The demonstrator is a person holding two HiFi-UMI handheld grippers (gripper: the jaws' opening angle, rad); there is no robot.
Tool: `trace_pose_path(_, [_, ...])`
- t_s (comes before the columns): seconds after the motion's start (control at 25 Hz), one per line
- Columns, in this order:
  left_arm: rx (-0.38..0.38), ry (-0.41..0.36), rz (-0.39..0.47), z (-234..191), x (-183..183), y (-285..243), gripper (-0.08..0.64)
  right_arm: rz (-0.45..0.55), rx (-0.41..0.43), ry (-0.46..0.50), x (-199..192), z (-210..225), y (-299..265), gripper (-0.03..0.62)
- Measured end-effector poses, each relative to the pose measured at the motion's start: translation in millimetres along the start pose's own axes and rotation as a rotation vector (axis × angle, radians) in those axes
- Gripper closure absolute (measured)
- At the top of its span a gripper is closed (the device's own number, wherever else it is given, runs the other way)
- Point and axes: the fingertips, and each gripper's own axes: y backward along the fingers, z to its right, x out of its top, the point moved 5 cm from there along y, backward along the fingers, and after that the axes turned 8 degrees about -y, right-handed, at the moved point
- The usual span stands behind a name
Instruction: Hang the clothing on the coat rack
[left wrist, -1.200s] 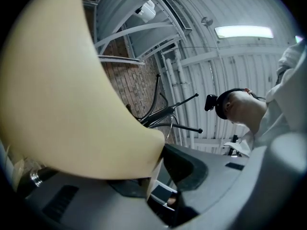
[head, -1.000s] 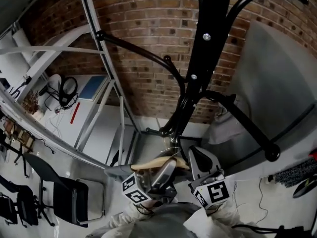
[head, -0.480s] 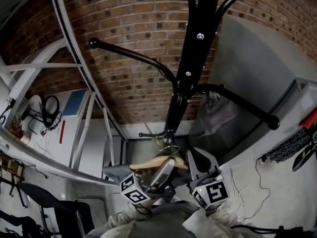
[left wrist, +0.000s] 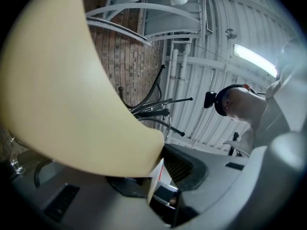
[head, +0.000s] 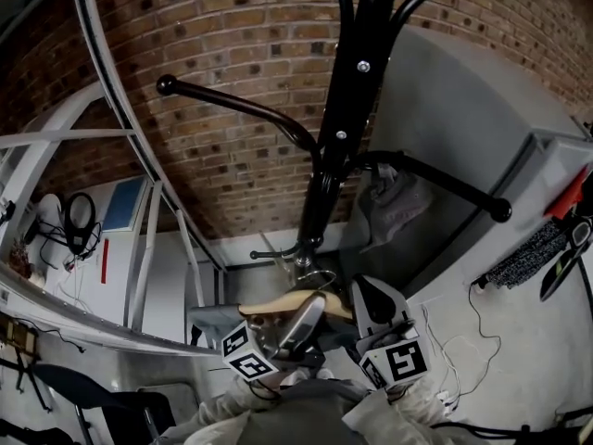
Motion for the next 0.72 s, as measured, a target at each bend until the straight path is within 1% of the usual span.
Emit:
trace_pose_path(0.36, [-0.017,-0.014,0.014,0.7,6.9,-10.8,0.456,0.035,-0.021,0.019,14.1,17.2,0.1,0.568])
trace_pose_path(0.72, [-0.033,-0.040,0.048,9.5,21.1,-24.7,0.456,0.052,-0.048,0.025,23.3,31.5,3.9,0.568])
